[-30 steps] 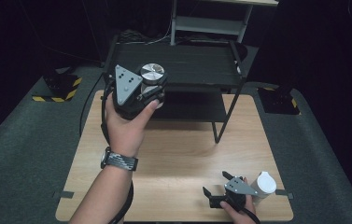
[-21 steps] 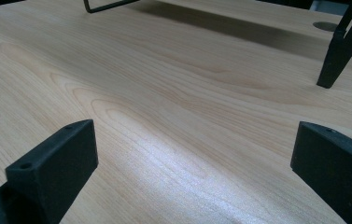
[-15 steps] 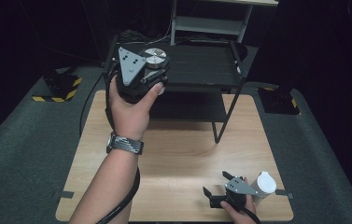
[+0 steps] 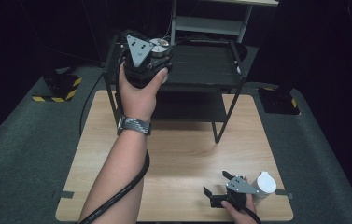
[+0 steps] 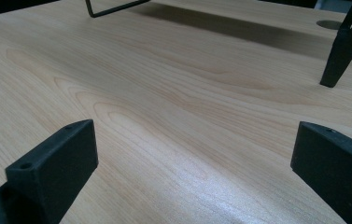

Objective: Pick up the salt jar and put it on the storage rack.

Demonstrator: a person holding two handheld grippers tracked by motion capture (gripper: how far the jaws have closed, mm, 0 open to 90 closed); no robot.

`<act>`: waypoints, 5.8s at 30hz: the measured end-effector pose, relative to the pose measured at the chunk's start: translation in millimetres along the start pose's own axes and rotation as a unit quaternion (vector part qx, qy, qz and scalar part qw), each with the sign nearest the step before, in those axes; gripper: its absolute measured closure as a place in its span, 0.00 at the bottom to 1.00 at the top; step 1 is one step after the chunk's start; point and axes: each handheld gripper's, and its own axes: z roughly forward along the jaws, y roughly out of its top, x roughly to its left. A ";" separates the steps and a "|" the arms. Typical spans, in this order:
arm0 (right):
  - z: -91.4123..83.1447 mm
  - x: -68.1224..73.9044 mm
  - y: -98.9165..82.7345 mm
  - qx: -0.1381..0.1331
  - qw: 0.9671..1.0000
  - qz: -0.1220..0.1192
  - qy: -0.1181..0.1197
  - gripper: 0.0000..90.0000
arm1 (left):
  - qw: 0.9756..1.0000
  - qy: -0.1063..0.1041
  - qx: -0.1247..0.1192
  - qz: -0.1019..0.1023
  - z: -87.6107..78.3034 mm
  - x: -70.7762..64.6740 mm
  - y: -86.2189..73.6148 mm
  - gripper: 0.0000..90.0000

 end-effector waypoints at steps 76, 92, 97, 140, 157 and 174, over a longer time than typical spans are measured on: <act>-0.3 1.3 -0.6 -0.002 1.000 -0.014 0.003 0.00 | 1.000 -0.007 -0.008 0.002 -1.3 -3.6 -24.4 0.00; -0.5 2.4 -0.8 -0.002 1.000 -0.020 0.003 0.00 | 1.000 -0.014 -0.011 0.006 -32.2 0.2 -40.0 0.00; -0.4 3.3 -1.0 -0.003 1.000 -0.022 0.002 0.00 | 1.000 -0.014 -0.012 0.006 -40.5 1.4 -49.8 0.00; 0.6 5.0 0.1 -0.001 1.000 -0.025 0.003 0.00 | 0.997 -0.074 0.014 -0.003 -117.8 1.9 -163.2 0.00; 0.6 5.7 0.3 0.000 1.000 -0.029 0.004 0.00 | 0.991 -0.098 0.090 -0.005 -149.8 6.4 -227.7 0.00; 1.2 6.2 1.0 0.002 1.000 -0.030 0.003 0.00 | 0.976 -0.115 0.186 -0.001 -161.8 7.4 -275.0 0.00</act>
